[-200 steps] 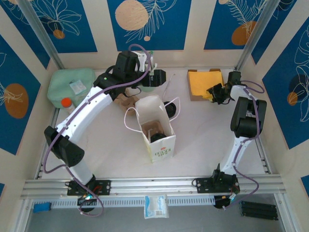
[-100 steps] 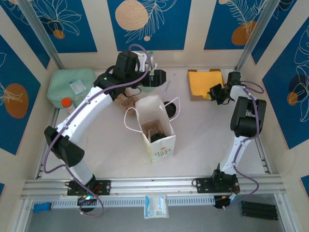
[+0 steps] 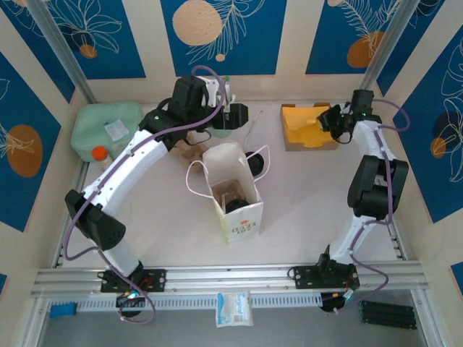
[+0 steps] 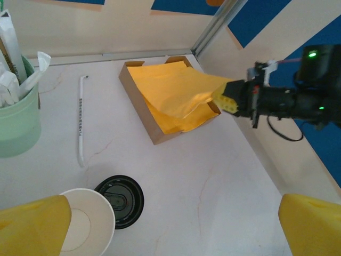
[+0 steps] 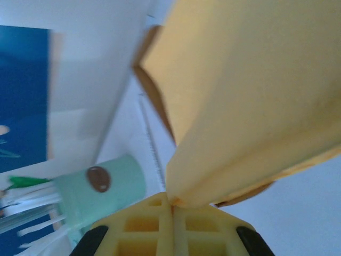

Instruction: Pack the takeout coffee

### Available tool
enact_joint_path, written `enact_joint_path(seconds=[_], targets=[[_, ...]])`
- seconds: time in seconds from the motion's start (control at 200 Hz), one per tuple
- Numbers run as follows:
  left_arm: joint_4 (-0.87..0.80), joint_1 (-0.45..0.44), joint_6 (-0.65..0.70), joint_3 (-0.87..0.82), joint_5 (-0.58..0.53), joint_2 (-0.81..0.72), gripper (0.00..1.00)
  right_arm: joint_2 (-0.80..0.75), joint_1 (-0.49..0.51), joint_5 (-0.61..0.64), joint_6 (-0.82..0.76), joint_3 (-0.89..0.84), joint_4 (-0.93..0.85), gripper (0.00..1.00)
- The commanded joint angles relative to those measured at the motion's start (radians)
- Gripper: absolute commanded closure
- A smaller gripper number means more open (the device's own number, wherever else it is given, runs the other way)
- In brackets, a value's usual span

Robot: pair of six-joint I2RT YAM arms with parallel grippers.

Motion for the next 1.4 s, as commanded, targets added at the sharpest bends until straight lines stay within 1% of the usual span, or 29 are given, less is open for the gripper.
enact_joint_path(seconds=[0.0, 0.32, 0.59, 0.77, 0.92, 1.12, 1.23, 1.396], targets=[[-0.009, -0.012, 0.002, -0.008, -0.026, -0.047, 0.01, -0.085, 0.012, -0.035, -0.032, 0.043, -0.043, 1.0], [-0.003, -0.012, 0.002, -0.04, -0.055, -0.093, 0.01, -0.272, 0.045, -0.047, -0.066, 0.083, -0.095, 1.0], [-0.009, -0.012, 0.009, -0.069, -0.09, -0.145, 0.0, -0.407, 0.077, -0.095, -0.089, 0.129, -0.138, 1.0], [-0.023, -0.01, 0.023, -0.074, -0.127, -0.174, 0.01, -0.476, 0.124, -0.14, -0.098, 0.18, -0.144, 1.0], [-0.038, -0.006, 0.036, -0.069, -0.173, -0.197, 0.0, -0.513, 0.182, -0.179, -0.109, 0.256, -0.155, 1.0], [-0.055, 0.013, 0.046, -0.062, -0.233, -0.225, 0.01, -0.531, 0.289, -0.227, -0.126, 0.376, -0.183, 1.0], [-0.081, 0.05, 0.065, -0.048, -0.272, -0.251, 0.01, -0.528, 0.353, -0.259, -0.134, 0.433, -0.201, 1.0], [-0.091, 0.107, 0.071, -0.037, -0.277, -0.289, 0.0, -0.503, 0.447, -0.304, -0.14, 0.514, -0.228, 1.0]])
